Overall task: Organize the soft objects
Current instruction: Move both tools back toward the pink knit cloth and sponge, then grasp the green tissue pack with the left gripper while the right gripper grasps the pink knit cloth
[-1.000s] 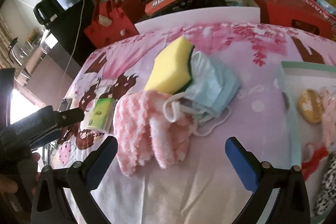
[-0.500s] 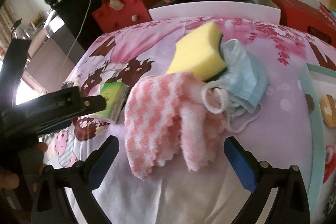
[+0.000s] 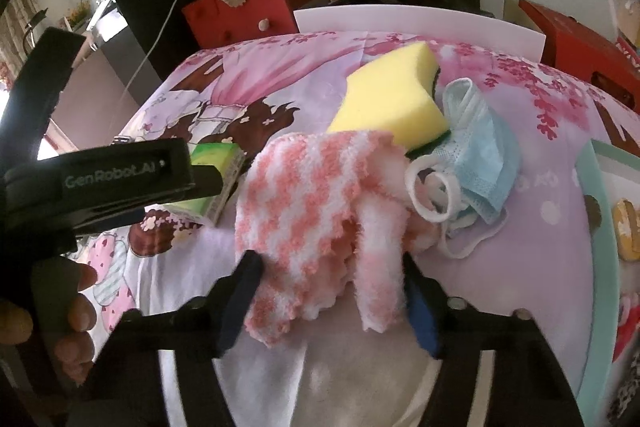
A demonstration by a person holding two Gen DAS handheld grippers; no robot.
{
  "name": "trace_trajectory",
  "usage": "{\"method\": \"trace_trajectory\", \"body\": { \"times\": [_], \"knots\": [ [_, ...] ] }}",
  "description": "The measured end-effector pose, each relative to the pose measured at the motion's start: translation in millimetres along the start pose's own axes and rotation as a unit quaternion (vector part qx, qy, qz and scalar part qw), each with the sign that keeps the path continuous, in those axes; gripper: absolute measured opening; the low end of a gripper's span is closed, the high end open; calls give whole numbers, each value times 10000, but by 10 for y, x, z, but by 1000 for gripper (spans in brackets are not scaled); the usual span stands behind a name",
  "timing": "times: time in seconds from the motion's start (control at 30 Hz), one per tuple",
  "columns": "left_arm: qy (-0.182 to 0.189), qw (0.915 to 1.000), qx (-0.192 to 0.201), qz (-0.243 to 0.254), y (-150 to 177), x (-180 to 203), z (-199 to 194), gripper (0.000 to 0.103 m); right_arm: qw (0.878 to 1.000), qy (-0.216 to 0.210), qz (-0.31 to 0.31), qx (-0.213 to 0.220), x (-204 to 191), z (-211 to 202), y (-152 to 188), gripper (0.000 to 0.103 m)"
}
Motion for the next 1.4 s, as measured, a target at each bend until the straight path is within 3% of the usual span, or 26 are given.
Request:
{"method": "trace_trajectory", "body": {
  "times": [0.17,0.27,0.53,1.03,1.4],
  "knots": [
    [27,9999,-110,-11,5,23,62,81,10000,-60,68,31,33,-47,-16,48],
    [20,9999,-132,-9,2,33,86,67,9999,-100,76,45,42,-83,-20,37],
    [-5,9999,-125,111,-14,107,148,55,9996,-255,76,45,18,-79,-23,19],
    [-19,10000,-88,-19,-14,76,119,53,9981,-569,202,98,67,-92,-19,11],
    [99,9993,325,-126,-40,16,-203,53,9937,-961,243,518,19,-384,-120,11]
  ]
}}
Point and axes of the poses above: each gripper's, at about its wrist camera, not at the fingertips, and z roughly the way its jaws point, x to its right, y to its underside, the point moved 2 cm from there along z, roughly the way its jaws point, and after that the axes turned 1 degree about -x, right-handed, at the moved point
